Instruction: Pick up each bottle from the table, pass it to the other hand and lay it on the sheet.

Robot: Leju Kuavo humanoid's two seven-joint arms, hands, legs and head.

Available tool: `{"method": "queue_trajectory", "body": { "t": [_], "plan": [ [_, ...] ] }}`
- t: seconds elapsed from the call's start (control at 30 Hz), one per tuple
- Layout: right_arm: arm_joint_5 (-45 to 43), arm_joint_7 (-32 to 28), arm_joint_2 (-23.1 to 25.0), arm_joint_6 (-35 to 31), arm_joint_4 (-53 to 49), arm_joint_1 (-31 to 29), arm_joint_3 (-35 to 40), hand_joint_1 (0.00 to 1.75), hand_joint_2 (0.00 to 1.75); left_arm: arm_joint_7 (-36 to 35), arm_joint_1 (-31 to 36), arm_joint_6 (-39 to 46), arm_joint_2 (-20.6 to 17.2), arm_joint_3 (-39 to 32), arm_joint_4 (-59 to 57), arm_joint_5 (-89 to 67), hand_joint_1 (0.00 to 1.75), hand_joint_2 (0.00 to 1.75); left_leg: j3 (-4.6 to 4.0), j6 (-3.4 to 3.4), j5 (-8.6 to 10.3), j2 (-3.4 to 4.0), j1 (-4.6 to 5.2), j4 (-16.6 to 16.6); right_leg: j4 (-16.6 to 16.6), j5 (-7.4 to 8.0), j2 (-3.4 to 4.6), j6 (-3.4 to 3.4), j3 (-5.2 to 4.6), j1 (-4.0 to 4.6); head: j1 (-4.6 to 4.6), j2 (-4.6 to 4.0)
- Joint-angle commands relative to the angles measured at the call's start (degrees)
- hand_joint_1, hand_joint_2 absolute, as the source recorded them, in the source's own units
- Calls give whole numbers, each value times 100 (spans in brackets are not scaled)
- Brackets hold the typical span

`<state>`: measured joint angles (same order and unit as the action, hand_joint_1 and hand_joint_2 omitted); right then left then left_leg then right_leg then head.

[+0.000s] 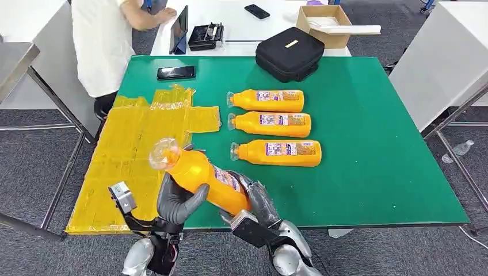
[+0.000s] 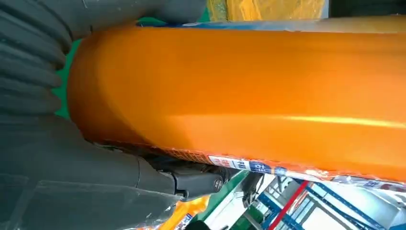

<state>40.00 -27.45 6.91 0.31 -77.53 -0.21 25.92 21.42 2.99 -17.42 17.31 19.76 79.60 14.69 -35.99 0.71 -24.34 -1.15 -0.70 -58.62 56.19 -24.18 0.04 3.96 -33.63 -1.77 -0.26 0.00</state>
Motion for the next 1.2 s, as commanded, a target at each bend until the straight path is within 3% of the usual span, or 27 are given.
{"method": "queue_trajectory", "body": {
  "t": [0.03, 0.13, 0.17, 0.2, 0.23, 0.27, 0.33, 0.4, 0.5, 0.63, 0.83, 0.9, 1.2],
  "plan": [
    [0, -8, -81, -13, 363, -210, 54, 175, 175, -17, 254, -12, 123, 223, -633, -114, 175, 175, 14, 1, -2, 2, -2, 3, -6, -2, -5, -13, 17, 4, 0, 0],
    [0, -5, -78, -12, 359, -220, 53, 175, 175, -17, 252, -12, 124, 223, -634, -114, 175, 175, 26, 2, -7, 6, -3, 3, -8, -6, -5, -22, 30, 8, 0, 0],
    [0, -5, -80, -14, 347, -220, 52, 161, 175, -17, 248, -7, 129, 214, -624, -117, 175, 175, 17, 1, -4, 4, -2, 3, -6, -4, -4, -16, 19, 5, 0, 0],
    [0, -5, -81, -17, 336, -222, 45, 134, 175, -10, 239, 5, 130, 202, -600, -127, 175, 175, 25, 2, -7, 7, -2, 3, -7, -6, -3, -20, 28, 6, 0, 0],
    [-11, -6, -61, -43, 305, -202, -5, 14, 175, 31, 225, 127, 130, 170, -543, -266, 175, 175, 30, 2, -9, 8, -3, 3, -9, -7, -4, -24, 35, 9, 0, 0],
    [-13, -2, -42, -58, 283, -182, -42, 0, 175, 47, 214, 176, 128, 152, -493, -349, 175, 175, 18, 2, -4, 3, -1, 2, -6, -4, -6, -17, 22, 5, 0, 0],
    [-21, 16, -31, -75, 268, -163, -75, 0, 175, 53, 206, 235, 113, 129, -424, -428, 175, 175, 22, 1, -8, 8, -3, 1, -6, -5, -2, -20, 25, 8, 0, 0],
    [44, 188, 17, -244, 262, -46, -325, 0, 175, 35, 152, 822, 78, 105, -152, -1260, 175, 175, 20, 2, -6, 6, -2, 2, -5, -5, -3, -20, 23, 6, 0, 0],
    [814, 355, -54, -817, 156, 18, -505, 0, 175, -74, 80, 1095, 89, 0, 275, -1901, 175, 175, 34, 1, -15, 10, -6, -2, -6, -12, -5, -31, 40, 12, 0, 0],
    [1749, 591, -51, -1733, -221, 85, -1277, 0, 175, -48, -17, 1627, 33, -99, 734, -3117, 175, 175, 17, 3, -10, 4, -2, -2, -3, -9, -6, -19, 23, 6, 2, 0],
    [1799, 552, -10, -1632, -311, 88, -1426, 0, 175, -75, -33, 1602, 84, -159, 795, -3174, 175, 175, 18, 1, -8, 8, 0, 1, -4, -7, -1, -20, 23, 4, 2, 0],
    [2222, 851, -106, -1607, -225, 41, -1498, 0, 175, -67, 38, 2002, 9, -174, 862, -3947, 175, 175, 21, 1, -9, 8, -1, 1, -3, -8, -3, -24, 24, 6, 0, 0],
    [1875, 676, -59, -1572, -312, 62, -1700, 0, 175, -137, 34, 2113, -50, -224, 968, -4328, 175, 175, 29, 3, -12, 11, -1, 2, -7, -9, -1, -25, 34, 7, 2, 0]
  ]
}}
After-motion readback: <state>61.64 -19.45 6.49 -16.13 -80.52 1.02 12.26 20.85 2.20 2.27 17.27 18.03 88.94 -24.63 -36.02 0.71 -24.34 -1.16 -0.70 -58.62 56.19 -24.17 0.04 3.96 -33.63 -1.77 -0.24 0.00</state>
